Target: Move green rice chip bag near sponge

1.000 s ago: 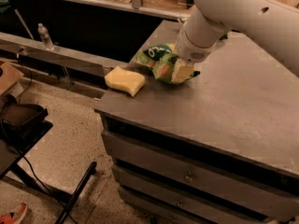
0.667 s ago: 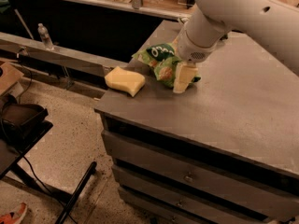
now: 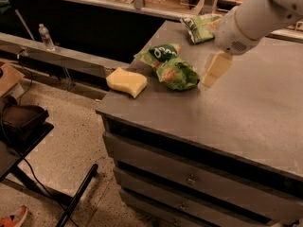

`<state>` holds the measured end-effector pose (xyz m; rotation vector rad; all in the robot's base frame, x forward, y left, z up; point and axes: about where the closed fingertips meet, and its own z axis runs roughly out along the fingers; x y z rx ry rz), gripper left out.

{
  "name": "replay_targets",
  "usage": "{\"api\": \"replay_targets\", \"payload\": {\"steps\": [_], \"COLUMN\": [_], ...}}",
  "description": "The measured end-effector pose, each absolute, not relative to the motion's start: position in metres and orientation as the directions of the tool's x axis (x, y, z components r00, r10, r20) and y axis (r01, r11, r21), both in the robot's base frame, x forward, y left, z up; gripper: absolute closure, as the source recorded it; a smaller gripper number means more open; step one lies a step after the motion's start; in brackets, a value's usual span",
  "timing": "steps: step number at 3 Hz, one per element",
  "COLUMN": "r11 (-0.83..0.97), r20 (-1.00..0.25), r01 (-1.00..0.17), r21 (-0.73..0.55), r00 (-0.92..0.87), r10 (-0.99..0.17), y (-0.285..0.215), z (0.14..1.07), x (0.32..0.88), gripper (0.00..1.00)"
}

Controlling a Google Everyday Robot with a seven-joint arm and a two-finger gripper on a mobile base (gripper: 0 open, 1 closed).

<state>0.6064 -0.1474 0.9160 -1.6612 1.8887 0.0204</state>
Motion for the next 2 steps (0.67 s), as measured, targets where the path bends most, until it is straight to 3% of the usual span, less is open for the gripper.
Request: {"api": "replay_targets", "payload": {"steps": [2], "r11": [0.301], "r20": [-0.504], "r01": [-0.874], "r21": [-0.381], "r00": [-0.077], "r10": [-0.86], "y": [-0.178], "z": [0.9461], "x": [0.5976], "gripper": [0.0]}}
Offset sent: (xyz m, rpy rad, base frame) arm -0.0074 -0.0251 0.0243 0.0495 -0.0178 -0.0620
